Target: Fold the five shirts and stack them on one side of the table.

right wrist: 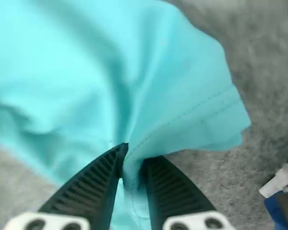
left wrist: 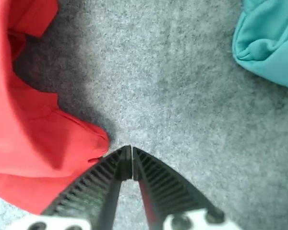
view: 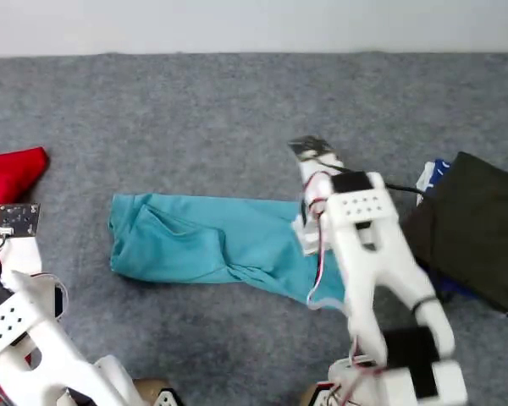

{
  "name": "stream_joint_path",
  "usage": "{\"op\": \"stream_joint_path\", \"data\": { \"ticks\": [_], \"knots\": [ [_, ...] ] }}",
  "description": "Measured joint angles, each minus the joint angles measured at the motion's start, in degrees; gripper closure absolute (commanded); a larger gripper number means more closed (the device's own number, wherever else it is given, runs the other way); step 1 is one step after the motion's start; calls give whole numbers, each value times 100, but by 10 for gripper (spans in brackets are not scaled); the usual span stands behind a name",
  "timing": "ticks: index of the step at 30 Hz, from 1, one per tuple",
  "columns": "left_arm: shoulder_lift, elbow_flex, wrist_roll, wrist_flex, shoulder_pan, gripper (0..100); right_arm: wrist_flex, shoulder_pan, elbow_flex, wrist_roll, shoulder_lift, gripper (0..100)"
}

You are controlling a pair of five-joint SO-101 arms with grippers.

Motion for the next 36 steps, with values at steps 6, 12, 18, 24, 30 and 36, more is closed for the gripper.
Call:
{"op": "stream_joint_path", "data": {
  "ticks": [6, 12, 18, 24, 30, 36],
  "knots": [
    [0, 0, 0, 0, 0, 985, 18, -1266, 0, 9, -1310, 988],
    [0, 0, 0, -97, 0, 985, -536, -2251, -264, 9, -1213, 988],
    [0, 0, 0, -325, 0, 985, -589, -2769, -1943, 9, 431, 988],
    [0, 0, 0, -369, 0, 985, -105, -3191, -4360, 9, 2470, 988],
    [0, 0, 0, -378, 0, 985, 554, -3429, -6664, 9, 4273, 976],
    [0, 0, 0, -378, 0, 985, 1134, -3578, -8580, 18, 5653, 783]
  ]
}}
